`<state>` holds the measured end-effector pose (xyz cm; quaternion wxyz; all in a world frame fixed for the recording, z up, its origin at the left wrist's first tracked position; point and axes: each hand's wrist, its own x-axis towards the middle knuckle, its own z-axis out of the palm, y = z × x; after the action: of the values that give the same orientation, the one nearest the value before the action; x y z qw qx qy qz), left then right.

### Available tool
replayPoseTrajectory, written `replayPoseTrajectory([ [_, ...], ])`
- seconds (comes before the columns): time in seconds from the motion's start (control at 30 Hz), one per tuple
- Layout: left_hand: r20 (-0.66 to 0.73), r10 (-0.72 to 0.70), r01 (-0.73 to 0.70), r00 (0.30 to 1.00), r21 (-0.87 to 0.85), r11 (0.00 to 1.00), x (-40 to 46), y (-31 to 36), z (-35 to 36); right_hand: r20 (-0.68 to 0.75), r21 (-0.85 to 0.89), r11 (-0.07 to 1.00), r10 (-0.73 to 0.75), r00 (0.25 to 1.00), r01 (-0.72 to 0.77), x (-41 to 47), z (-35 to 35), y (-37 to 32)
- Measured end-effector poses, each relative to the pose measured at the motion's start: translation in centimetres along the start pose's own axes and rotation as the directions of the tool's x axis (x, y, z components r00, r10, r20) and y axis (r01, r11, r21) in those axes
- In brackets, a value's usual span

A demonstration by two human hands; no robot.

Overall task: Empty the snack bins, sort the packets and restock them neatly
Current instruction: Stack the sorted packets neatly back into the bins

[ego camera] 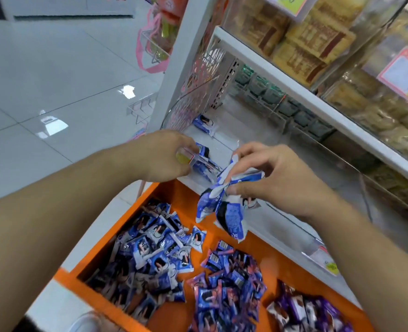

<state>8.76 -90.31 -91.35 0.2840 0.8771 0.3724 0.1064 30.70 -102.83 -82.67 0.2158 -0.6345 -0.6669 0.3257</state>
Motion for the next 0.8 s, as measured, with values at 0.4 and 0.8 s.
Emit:
replayPoseTrajectory([
  [0.4, 0.011, -0.027, 0.027, 1.000, -0.031, 0.999, 0.3, -0.1, 0.0, 0.236, 0.140, 0.936, 0.287, 0.928, -0.325, 2.5, 19.8, 6.4],
  [0.8, -0.002, -0.028, 0.028, 1.000, -0.046, 0.999, 0.3, -0.2, -0.2, -0.195, 0.203, 0.978, 0.083, 0.977, -0.043, 1.8, 4.2, 0.7],
])
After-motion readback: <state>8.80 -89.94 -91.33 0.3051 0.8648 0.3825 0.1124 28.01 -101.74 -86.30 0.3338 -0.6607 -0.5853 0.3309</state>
